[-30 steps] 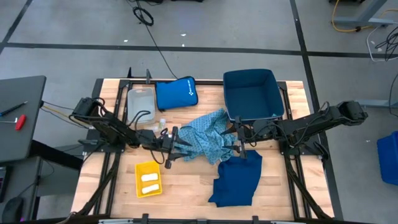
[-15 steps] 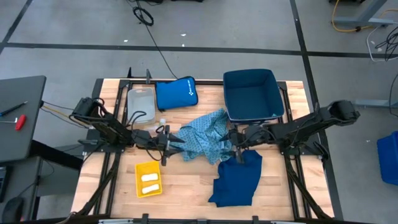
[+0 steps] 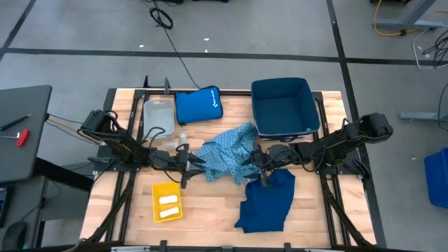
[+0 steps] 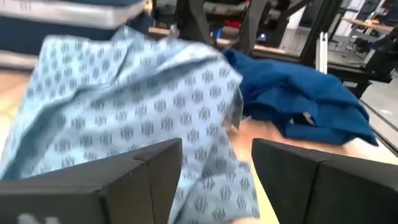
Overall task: Pick & place medical supplies in basket/bin
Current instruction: Put the white bandage into the yellow basket
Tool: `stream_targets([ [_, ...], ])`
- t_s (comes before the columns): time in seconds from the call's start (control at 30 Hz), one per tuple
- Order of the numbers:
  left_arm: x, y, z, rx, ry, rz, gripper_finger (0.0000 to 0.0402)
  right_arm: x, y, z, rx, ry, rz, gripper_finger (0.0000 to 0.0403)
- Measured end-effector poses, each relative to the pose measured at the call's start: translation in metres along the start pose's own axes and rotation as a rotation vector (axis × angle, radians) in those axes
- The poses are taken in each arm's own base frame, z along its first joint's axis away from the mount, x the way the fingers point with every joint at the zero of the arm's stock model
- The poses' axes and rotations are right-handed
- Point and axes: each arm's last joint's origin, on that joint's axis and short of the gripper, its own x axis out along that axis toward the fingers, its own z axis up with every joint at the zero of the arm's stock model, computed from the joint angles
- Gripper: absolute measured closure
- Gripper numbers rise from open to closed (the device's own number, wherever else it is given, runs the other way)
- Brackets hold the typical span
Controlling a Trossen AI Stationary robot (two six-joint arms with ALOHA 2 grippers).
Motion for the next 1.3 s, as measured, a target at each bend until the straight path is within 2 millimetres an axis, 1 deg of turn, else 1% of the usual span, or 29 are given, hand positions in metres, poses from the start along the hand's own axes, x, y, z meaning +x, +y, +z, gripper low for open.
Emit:
stream_targets([
  [0.2,-0.004,-0.003,0.000,-0.043,0.038,-0.002,0.0213,0.000,0.000,-0.003,0.004,0.033,-0.002,0.0173],
  [0.3,-0.006,-0.005,0.004,-0.048,0.030,-0.004,0.0218,0.000,0.000,-0.003,0.003,0.034,0.000,0.0174],
  [0.43,-0.005,-0.003,0.004,-0.078,0.036,0.010,0.0225,0.000,0.000,-0.004,0.003,0.041,0.003,0.0174],
  [0.73,-0.005,0.002,-0.006,-0.189,0.149,0.036,0.0243,0.000,0.001,-0.008,0.044,0.083,0.037,0.0174],
  [0.9,-0.006,0.000,-0.009,-0.253,0.214,-0.049,0.0253,-0.001,0.001,-0.010,0.045,0.106,0.037,0.0174],
  [1.03,-0.009,-0.007,-0.003,-0.288,0.230,-0.191,0.0255,-0.001,0.001,-0.011,0.045,0.112,0.037,0.0174],
  [1.1,-0.011,-0.009,0.001,-0.308,0.237,-0.233,0.0256,-0.001,0.001,-0.011,0.046,0.114,0.036,0.0174],
  [1.2,-0.014,-0.007,0.000,-0.334,0.289,-0.215,0.0256,-0.001,0.001,-0.011,0.046,0.116,0.036,0.0174],
  [1.3,-0.018,-0.003,-0.003,-0.357,0.353,-0.151,0.0256,-0.001,0.001,-0.011,0.045,0.117,0.036,0.0174],
])
